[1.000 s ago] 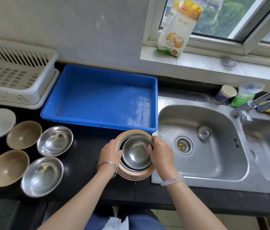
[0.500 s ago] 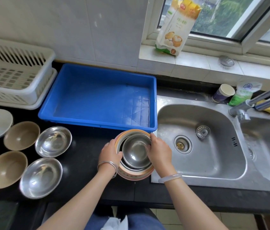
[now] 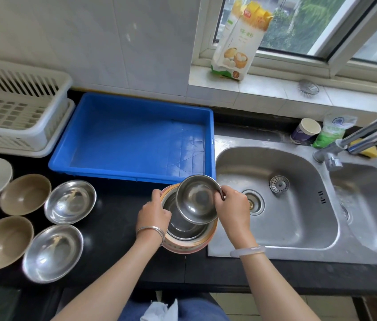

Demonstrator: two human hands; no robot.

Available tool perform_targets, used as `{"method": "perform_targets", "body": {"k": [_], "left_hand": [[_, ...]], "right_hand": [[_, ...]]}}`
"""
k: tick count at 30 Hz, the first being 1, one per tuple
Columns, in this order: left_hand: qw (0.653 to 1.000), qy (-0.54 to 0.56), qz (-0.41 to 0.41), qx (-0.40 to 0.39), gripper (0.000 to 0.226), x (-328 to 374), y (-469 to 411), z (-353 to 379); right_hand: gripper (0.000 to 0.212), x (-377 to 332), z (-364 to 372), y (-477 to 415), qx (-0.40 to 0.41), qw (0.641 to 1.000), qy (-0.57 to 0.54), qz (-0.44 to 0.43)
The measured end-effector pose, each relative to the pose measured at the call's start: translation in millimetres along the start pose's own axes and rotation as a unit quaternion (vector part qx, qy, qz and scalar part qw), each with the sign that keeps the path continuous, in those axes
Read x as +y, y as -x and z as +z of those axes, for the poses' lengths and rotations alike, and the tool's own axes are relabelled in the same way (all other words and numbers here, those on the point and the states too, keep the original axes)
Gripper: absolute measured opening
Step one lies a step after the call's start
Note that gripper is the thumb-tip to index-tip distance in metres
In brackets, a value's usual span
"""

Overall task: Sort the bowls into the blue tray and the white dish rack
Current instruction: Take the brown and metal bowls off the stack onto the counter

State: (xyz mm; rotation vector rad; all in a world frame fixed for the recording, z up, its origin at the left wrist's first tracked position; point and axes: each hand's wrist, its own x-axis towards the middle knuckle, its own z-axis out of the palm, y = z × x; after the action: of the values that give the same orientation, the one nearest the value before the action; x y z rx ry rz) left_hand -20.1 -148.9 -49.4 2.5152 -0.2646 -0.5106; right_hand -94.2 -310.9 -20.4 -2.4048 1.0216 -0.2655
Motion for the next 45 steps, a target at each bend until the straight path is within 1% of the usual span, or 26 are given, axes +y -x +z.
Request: {"method": "perform_targets", "body": {"k": [3,7,12,14,15,18,19,21,24,26,28,32,34,36,38,41,43,45], "left_hand": [[1.000,0.002,0.005,-0.007,0.032,0,1,0],[1.000,0.004,0.004,-0.027,0.040,0,1,1],[0.999,-0.028,-0.006,-0.025,0.030,5,-2,0],[0.998,-0.048,0.000,-0.029,0.031,8,-4,-1],[0.998,-0.055,0.003,-0.032,0.035,9,-5,-1],[0.996,-0.080,0.006,-0.044,0.057,12,-5,-2],[0.995,-0.087,0.007,-0.042,0.059,13,-3,-2],[0.995,-0.094,0.015,-0.030,0.049,15,-1,-1],[0.993,-0.114,0.022,-0.014,0.023,16,1,-2],[0.992,-0.120,0.026,0.000,0.015,18,2,-4],[0.993,-0.113,0.031,0.024,0.014,20,4,-4],[0.991,-0.068,0.058,0.096,0.014,24,4,-5],[0.990,-0.053,0.062,0.117,0.015,26,3,-12],[0.989,-0.034,0.065,0.129,0.015,25,1,-22],[0.987,-0.008,0.057,0.147,0.014,21,0,-37],[0.985,0.016,0.036,0.168,0.012,5,0,-62],[0.983,0.040,0.024,0.178,0.009,-11,4,-77],[0.979,0.057,0.010,0.194,0.009,-31,11,-90]], "right_hand": [[0.024,4,-4,-2,-0.003,1.000,-0.004,0.008],[0.023,6,-4,-1,-0.008,1.000,-0.006,0.009],[0.024,7,-3,-3,-0.022,1.000,-0.014,0.012],[0.025,8,-4,-3,-0.026,0.999,-0.021,0.010],[0.026,9,-5,-4,-0.029,0.999,-0.025,0.011],[0.025,11,-7,-5,-0.036,0.999,-0.040,0.011],[0.026,12,-8,-5,-0.037,0.998,-0.043,0.010],[0.027,14,-9,-6,-0.039,0.998,-0.049,0.009],[0.027,17,-11,-7,-0.042,0.998,-0.053,0.011],[0.028,18,-12,-7,-0.043,0.997,-0.064,0.008],[0.027,19,-13,-7,-0.047,0.996,-0.074,0.006],[0.024,20,-18,-10,-0.049,0.996,-0.080,-0.005],[0.025,17,-22,-12,-0.051,0.994,-0.094,-0.006],[0.031,12,-26,-15,-0.055,0.991,-0.123,-0.009],[0.034,3,-29,-18,-0.076,0.984,-0.164,-0.006],[0.028,-16,-26,-23,-0.112,0.967,-0.230,0.011],[0.023,-33,-19,-26,-0.128,0.959,-0.252,0.017],[0.020,-52,-7,-27,-0.155,0.956,-0.250,0.011]]}}
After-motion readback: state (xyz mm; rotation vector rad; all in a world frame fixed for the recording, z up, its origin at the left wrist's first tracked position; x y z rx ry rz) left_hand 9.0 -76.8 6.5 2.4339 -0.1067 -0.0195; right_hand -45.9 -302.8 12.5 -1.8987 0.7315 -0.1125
